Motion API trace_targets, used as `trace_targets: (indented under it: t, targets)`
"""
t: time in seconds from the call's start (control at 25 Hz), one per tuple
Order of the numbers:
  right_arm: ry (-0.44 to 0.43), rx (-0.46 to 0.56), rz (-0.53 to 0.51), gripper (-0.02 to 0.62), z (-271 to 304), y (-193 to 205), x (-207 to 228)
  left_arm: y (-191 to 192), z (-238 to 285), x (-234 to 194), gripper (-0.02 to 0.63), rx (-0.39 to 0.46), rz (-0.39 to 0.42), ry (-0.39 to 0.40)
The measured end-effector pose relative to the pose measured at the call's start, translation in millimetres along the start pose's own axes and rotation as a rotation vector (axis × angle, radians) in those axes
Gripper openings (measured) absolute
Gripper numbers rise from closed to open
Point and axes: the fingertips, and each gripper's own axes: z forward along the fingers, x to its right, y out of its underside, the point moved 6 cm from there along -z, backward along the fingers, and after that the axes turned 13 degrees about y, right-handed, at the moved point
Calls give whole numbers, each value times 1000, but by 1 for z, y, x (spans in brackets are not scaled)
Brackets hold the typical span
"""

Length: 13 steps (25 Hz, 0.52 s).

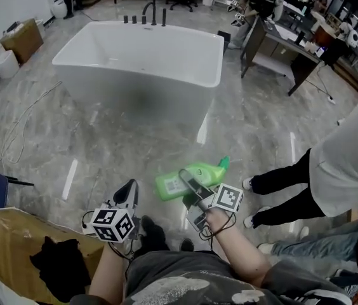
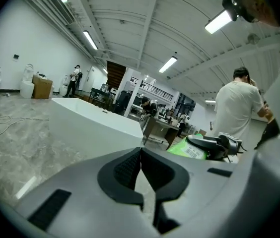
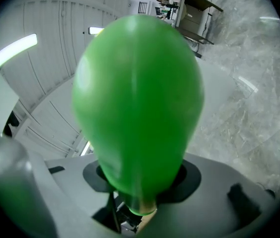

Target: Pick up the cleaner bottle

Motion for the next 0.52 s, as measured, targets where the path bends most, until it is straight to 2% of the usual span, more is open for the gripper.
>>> trace_targets:
  t: [0.16,0.52]
  targets:
    - [5,14,47,198,-36,-3,4,10,3,33,15,0,-3,16]
    - [-4,12,15,198,-95,13,18,45,-7,83,15,14,10,36]
